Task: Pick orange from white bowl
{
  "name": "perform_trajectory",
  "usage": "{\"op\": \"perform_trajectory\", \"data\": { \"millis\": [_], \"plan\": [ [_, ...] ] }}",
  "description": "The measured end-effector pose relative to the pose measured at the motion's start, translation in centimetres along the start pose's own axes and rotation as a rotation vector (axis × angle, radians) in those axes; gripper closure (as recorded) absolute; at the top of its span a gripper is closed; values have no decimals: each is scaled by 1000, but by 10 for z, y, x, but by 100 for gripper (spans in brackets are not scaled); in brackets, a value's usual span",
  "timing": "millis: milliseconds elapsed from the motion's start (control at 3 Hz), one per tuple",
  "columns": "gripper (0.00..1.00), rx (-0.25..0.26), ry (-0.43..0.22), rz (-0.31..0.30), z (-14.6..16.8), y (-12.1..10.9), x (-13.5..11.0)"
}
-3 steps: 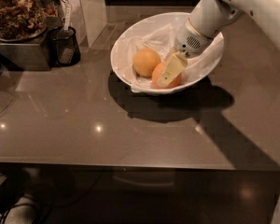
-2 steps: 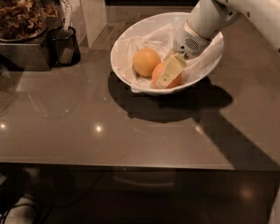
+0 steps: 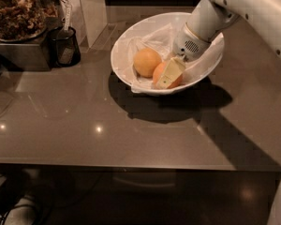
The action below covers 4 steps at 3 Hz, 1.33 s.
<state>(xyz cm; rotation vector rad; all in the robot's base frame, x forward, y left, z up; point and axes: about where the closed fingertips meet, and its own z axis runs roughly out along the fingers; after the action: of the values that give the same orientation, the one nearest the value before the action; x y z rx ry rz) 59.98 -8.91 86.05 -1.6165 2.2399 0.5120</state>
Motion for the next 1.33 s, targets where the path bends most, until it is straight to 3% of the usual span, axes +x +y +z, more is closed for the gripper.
{"op": "perform_trajectory", "data": {
  "millis": [333, 667, 1333],
  "plan": [
    [88, -10, -4, -5, 0, 2, 0],
    [100, -13, -60, -18, -17, 4, -5],
    [100, -35, -364, -94, -83, 15, -19]
  ]
}}
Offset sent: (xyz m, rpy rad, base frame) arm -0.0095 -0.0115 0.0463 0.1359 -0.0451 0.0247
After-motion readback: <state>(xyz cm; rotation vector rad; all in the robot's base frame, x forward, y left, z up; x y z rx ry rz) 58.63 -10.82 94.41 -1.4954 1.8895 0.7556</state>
